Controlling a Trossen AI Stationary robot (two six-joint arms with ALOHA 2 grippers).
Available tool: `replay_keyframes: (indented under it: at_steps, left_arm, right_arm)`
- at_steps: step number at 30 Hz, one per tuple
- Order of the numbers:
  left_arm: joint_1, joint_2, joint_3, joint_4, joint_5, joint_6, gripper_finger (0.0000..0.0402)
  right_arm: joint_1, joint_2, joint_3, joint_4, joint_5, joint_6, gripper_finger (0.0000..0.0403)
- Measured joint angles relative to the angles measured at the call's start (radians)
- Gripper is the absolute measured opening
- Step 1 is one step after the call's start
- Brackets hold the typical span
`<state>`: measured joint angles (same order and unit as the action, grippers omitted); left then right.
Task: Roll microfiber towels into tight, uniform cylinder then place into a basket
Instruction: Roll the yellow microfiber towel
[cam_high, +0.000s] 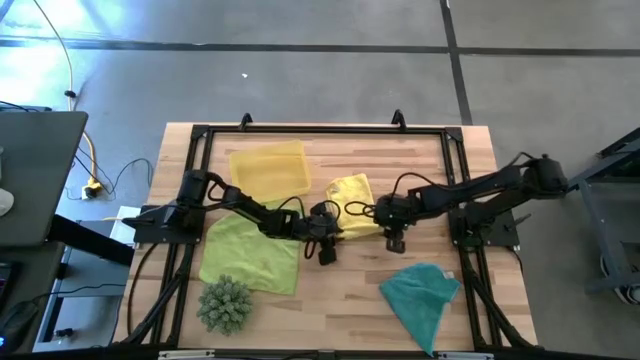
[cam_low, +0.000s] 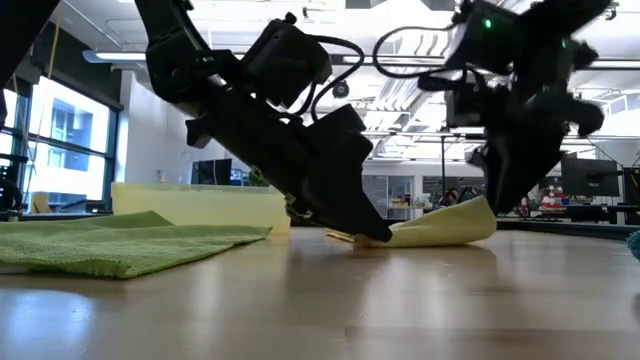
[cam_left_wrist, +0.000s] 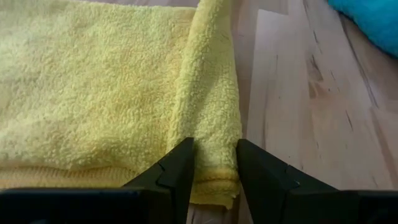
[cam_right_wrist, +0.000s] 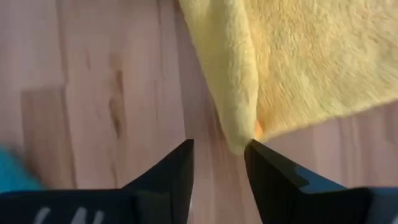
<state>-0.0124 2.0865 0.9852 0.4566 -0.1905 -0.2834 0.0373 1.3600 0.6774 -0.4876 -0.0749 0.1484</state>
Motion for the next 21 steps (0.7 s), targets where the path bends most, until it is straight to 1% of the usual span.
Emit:
replay_keyframes:
  at_steps: [1,3,7,11,13,15,21]
  left_arm:
    - [0.000,0.000,0.000,0.000,0.000,-0.011,0.0113]
    - [0.000,0.000,0.000,0.002,0.001,-0.028,0.0113]
    - [0.000,0.000,0.000,0.000,0.003,-0.051,0.0113]
    - [0.000,0.000,-0.001,0.002,0.004,-0.054,0.0113]
    - [0.000,0.000,-0.001,0.004,0.006,-0.054,0.0113]
    - [0.000,0.000,-0.001,0.004,0.011,-0.054,0.0113]
    - [-0.002,0.000,-0.001,0.005,0.026,-0.055,0.0113]
  right_arm:
    - [0.004,-0.004,0.017,-0.031,-0.001,-0.023,0.0140]
    - [0.019,-0.012,0.027,-0.033,-0.001,-0.071,0.0141]
    - [0.062,-0.012,0.010,0.078,0.006,-0.185,0.0137]
    - [0.098,-0.012,-0.061,0.269,0.120,-0.282,0.0129]
    - [0.101,-0.012,-0.104,0.328,0.171,-0.287,0.0127]
    - [0.094,-0.012,-0.144,0.365,0.194,-0.282,0.0126]
    - [0.072,-0.012,-0.220,0.398,0.197,-0.191,0.0126]
